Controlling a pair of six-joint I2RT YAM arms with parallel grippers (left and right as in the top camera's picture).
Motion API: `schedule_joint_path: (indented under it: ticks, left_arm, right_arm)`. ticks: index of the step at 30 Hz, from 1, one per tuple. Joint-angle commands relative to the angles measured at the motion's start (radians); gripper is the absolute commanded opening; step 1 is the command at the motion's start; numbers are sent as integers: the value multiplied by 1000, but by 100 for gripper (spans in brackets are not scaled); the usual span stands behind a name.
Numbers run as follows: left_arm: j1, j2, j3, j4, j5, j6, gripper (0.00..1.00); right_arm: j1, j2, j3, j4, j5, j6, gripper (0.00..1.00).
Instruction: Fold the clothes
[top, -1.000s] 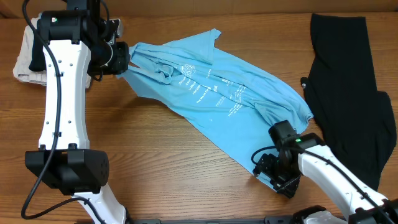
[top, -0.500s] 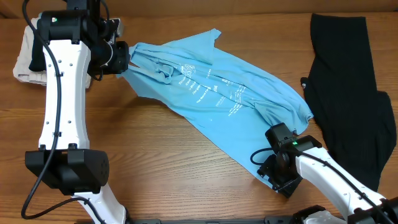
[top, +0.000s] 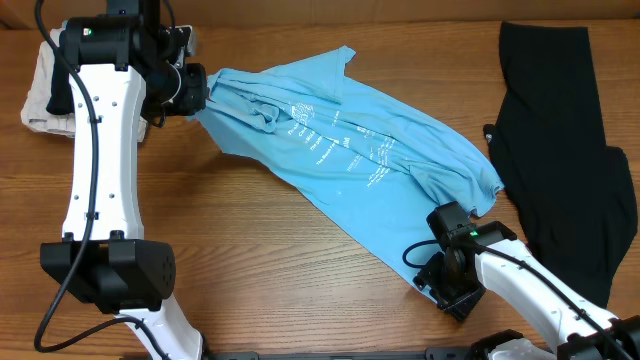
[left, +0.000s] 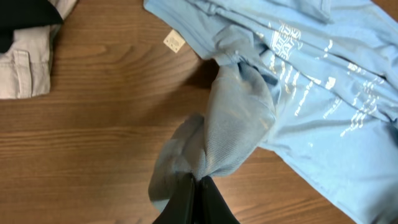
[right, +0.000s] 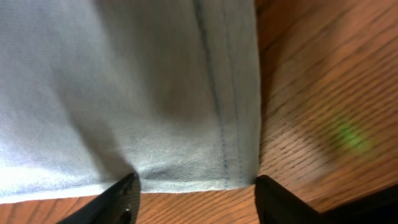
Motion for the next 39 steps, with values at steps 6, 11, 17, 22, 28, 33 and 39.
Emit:
schedule_joint_path:
  ticks: [6,11,17,22,28,33,39]
  left_arm:
    - [0,-2,20,31,-7,9,4]
    - [0,-2,20,53,-6,3,4]
    - [18,-5,61,65,1,-15,4]
    - [83,-6,240,14,2,-101,4]
    - [181,-25,541,-56,13,-142,4]
    - [211,-93,725,-61,23,-141,4]
    - [211,-222,821,-27,-38,-166,4]
  right_arm:
    - [6,-1,-8,29,-18,34,52]
    - [6,-1,-8,31,-18,30,10]
    - [5,-8,65,-16,-17,-7,4]
    - [-13,-42,319,-114,14,-151,4]
    - [-150,-43,859,-363,171,-377,4]
    - [-333,-37,1332,-460,173,-528,4]
    - [-462,-35,1698,-515,157,-602,4]
